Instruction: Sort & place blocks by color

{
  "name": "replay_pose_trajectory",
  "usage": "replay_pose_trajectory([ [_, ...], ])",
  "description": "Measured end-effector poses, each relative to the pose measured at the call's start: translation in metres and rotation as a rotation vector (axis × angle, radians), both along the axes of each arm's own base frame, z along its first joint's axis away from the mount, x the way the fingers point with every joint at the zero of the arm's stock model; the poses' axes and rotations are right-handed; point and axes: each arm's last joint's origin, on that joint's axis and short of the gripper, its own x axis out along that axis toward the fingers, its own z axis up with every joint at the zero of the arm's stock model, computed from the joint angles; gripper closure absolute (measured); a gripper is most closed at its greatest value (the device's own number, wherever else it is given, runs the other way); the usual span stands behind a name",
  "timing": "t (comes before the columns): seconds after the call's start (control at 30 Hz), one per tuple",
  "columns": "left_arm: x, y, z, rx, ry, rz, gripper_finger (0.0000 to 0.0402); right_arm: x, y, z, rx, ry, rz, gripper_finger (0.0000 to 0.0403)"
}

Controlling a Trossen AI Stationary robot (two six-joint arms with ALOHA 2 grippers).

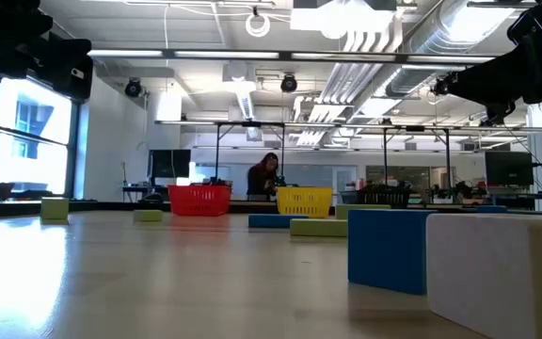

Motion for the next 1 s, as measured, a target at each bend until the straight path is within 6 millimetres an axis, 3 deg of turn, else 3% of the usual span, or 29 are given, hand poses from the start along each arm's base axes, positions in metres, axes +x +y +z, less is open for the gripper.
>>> replay_pose_trajectory([
  [0.9,0.0000,0.0000,0.0010,-0.005,-0.010,0.000,0.0216,0.0000,0.0000,0.0000,0.000,0.000,0.000,0.0274],
  [1.0,-0.0001,0.0000,0.0034,-0.067,-0.024,-0.002,0.0216,0.0000,0.0000,0.0001,0.000,0.000,0.000,0.0274],
])
